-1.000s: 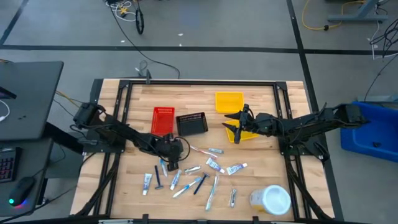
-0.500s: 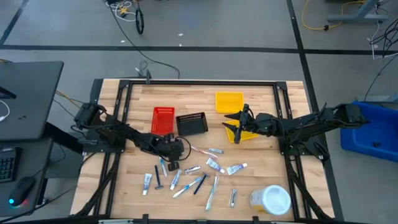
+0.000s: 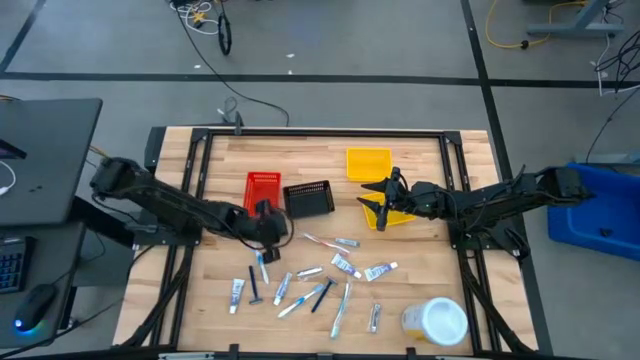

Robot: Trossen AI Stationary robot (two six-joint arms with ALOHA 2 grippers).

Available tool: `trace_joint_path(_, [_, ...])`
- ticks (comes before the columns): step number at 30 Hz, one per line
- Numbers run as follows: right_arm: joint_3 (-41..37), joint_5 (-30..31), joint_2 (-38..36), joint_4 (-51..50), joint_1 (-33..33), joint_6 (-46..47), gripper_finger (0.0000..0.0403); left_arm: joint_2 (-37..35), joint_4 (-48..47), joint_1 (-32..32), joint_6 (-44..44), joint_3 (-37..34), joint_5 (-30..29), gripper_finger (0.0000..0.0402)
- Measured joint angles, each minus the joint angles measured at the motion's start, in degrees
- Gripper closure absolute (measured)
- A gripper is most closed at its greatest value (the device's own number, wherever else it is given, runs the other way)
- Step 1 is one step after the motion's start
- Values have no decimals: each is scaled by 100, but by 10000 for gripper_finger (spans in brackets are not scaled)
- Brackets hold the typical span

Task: Pick & Place Travel size toiletries
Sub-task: Put the silver nail cutter into the red bin

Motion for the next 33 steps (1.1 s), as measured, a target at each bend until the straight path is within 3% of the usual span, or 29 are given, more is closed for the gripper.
trace_joint_path(8, [0,3,0,22,0,0,212,-1225,-1604,907,558,1,-272,328])
trace_joint_path(15, [0,2,2,24,2,-2,223,-1394,-1984,2243,1590,1,-59,333])
trace_joint_path(25, [0,2,2,15,0,-2,231,-425,-1344,3611,3345,-52,1242,331])
trace_joint_path(33, [0,2,0,11,0,-1,231,531,-789,3775,3728,-52,1292,320])
